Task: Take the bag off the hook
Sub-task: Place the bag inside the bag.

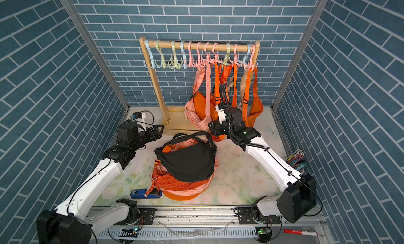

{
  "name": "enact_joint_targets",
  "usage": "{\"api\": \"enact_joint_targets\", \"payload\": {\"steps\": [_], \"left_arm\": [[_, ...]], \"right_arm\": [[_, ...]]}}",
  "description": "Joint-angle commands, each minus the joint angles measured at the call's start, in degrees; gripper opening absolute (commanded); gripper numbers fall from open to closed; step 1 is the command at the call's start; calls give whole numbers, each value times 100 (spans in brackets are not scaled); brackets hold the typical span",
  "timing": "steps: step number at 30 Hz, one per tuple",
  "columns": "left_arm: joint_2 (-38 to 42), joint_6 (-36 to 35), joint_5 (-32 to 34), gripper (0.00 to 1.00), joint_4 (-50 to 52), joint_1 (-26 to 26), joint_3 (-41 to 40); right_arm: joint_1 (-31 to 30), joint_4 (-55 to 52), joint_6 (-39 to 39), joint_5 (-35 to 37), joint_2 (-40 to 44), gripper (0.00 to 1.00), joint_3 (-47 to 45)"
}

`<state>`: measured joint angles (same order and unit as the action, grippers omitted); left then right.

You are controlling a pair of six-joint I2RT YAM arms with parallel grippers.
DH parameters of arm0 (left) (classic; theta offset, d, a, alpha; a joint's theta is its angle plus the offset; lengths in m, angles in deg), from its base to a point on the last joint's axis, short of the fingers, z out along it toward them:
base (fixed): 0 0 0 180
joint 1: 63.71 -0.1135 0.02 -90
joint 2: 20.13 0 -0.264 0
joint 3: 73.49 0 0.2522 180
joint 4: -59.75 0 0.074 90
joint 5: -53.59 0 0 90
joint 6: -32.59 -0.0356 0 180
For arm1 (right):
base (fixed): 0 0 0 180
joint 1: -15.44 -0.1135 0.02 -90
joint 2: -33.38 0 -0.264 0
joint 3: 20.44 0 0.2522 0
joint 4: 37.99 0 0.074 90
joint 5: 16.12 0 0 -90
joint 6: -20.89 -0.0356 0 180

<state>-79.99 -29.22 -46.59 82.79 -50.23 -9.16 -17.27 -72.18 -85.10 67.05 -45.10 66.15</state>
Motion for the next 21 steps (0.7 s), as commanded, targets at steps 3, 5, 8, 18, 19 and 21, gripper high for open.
{"api": "enact_joint_targets", "payload": {"steps": [3,5,8,18,19,21], "left_arm": [[458,-456,38,83,796,-33,331],[585,-655,25,88,1146,-35,483],[686,-950,-23,99,1592,-34,747],[526,-1491,108,99,1892,643,863],[502,-1425,92,99,1808,648,794],[550,-1385,128,99,1665,643,659]], "right_arm": [[-27,-393,306,130,167,64,509],[-29,-503,332,121,109,65,731],[-25,-608,350,90,-79,65,1072],[19,-1066,250,19,-1357,64,2787],[35,-1143,213,96,-1524,64,2978],[69,-1269,163,147,-1827,63,3362]]}}
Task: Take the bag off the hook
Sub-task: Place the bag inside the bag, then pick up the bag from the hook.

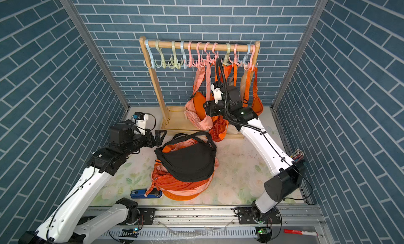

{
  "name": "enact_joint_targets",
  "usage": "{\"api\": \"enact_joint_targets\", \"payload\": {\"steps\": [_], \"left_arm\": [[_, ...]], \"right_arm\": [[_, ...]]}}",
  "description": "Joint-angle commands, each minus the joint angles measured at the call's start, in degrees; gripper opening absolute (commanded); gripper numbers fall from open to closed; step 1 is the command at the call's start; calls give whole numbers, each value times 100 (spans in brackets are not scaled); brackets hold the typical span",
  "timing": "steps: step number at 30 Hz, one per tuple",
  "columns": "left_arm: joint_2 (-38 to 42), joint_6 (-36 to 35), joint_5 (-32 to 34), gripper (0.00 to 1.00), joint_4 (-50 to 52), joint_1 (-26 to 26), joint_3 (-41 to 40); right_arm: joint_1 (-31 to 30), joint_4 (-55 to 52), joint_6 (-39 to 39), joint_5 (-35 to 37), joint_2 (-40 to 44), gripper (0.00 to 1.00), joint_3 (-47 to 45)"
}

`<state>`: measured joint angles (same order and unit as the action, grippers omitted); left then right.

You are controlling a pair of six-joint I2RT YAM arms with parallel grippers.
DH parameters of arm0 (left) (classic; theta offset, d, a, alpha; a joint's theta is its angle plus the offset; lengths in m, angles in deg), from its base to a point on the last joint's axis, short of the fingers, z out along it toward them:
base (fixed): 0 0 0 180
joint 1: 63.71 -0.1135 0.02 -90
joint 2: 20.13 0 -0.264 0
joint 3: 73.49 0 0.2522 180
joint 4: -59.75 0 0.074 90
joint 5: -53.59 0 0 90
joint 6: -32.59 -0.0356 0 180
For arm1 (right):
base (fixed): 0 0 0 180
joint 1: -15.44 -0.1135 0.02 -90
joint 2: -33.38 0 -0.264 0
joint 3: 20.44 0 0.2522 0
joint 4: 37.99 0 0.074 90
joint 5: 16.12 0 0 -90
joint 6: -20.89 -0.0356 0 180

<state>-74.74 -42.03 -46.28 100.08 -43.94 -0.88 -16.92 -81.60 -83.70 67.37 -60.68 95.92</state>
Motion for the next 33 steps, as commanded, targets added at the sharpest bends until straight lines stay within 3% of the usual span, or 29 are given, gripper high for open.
{"api": "enact_joint_targets", "payload": {"steps": [1,7,16,18,22,23,29,33], "left_arm": [[88,-88,150,99,-134,18,-248],[540,-116,488,99,-652,18,-884],[837,-224,434,99,-636,-8,-1068],[877,-267,440,99,-610,-18,-1075],[895,-325,473,99,-574,-42,-1077],[893,-329,466,99,-574,-43,-1068],[863,-404,439,99,-569,-60,-1002],[944,-406,190,99,-1128,-59,-1111]], "right_arm": [[62,-377,-14,242,-419,63,565],[150,-497,-79,523,-1272,59,1504],[327,-534,-220,505,-2190,51,2492],[336,-583,-237,408,-2353,43,2705],[335,-557,-246,259,-2468,2,2823],[335,-565,-240,247,-2461,0,2822],[327,-528,-203,184,-2122,0,2481],[327,-383,-176,4,-1706,0,2093]]}}
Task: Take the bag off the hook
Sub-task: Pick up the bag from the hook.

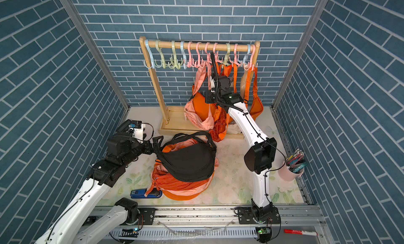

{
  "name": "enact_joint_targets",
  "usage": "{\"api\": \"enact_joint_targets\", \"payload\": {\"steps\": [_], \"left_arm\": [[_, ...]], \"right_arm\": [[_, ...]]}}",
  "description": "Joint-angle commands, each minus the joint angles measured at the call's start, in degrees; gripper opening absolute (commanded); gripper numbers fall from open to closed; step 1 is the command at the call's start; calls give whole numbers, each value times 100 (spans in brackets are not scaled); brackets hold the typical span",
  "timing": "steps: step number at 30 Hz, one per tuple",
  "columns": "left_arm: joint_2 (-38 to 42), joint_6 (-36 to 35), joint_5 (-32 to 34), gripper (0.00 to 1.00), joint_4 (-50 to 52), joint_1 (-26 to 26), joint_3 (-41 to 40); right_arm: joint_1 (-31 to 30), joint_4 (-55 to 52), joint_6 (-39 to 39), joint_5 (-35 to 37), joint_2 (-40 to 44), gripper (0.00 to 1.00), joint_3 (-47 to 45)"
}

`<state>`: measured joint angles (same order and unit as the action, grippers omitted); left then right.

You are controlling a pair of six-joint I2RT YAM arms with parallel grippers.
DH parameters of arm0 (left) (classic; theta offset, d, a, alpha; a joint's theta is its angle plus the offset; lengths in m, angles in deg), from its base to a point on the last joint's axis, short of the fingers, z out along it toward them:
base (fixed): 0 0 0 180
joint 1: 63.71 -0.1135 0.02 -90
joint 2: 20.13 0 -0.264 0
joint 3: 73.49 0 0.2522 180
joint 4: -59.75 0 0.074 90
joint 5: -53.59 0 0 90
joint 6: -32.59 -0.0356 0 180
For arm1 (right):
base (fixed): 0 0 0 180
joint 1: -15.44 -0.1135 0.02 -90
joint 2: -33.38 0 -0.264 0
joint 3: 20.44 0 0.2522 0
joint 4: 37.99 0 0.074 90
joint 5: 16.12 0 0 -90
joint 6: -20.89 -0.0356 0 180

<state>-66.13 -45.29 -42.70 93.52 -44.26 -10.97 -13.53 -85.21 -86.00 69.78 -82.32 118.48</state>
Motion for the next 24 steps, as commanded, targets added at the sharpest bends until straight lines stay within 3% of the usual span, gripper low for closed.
{"api": "enact_joint_targets", "payload": {"steps": [1,9,24], "left_arm": [[71,-62,-218,99,-609,-28,-96],[-618,-44,-242,99,-1079,-19,596],[-3464,-599,-666,99,-2266,457,2673]], "right_arm": [[-12,1,62,-272,563,0,-245],[-21,170,132,-361,1285,0,-851],[-20,335,150,-362,2589,0,-1800]]}}
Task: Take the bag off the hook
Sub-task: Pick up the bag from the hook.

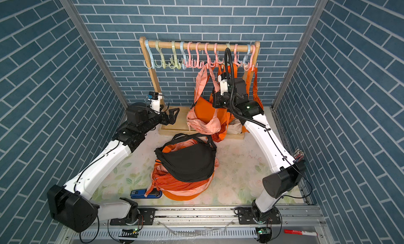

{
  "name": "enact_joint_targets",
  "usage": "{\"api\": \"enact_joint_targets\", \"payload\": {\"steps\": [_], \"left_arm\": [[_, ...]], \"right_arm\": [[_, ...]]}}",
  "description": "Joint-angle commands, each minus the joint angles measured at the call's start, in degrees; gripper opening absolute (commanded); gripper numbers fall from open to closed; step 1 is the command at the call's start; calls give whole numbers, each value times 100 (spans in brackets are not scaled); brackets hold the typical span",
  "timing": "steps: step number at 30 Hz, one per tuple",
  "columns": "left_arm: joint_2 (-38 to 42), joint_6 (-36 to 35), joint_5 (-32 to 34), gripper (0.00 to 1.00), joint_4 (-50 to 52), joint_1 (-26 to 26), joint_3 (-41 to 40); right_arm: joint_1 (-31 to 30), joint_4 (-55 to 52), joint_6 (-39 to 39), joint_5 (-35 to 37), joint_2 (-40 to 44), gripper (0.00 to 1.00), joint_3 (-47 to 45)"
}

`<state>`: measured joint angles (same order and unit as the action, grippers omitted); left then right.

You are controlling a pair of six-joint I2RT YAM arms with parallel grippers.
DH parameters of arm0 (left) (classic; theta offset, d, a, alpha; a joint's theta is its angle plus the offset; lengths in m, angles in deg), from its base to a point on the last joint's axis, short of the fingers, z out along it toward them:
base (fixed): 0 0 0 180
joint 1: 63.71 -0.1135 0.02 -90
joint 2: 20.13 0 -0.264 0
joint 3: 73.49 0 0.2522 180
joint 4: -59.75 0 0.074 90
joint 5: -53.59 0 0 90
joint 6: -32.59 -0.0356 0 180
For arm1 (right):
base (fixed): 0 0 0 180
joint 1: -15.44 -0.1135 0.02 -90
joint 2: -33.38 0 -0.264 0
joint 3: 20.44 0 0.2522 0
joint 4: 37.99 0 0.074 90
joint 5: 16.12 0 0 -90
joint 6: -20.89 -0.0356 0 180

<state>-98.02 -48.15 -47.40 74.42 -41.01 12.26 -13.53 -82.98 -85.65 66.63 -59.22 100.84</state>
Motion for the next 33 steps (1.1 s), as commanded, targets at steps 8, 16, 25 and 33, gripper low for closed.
{"api": "enact_joint_targets", "payload": {"steps": [8,16,25,33], "left_arm": [[-1549,-510,-353,99,-592,303,1484],[-2395,-477,-648,100,-802,405,2296],[-3435,-469,-988,99,-644,521,3469],[-3901,-427,-812,71,-717,547,4019]], "right_arm": [[-20,-24,151,-32,535,0,-109],[-20,-121,196,-31,629,0,-126],[-20,-207,256,48,673,0,-166],[-19,-235,265,56,673,0,-223]]}}
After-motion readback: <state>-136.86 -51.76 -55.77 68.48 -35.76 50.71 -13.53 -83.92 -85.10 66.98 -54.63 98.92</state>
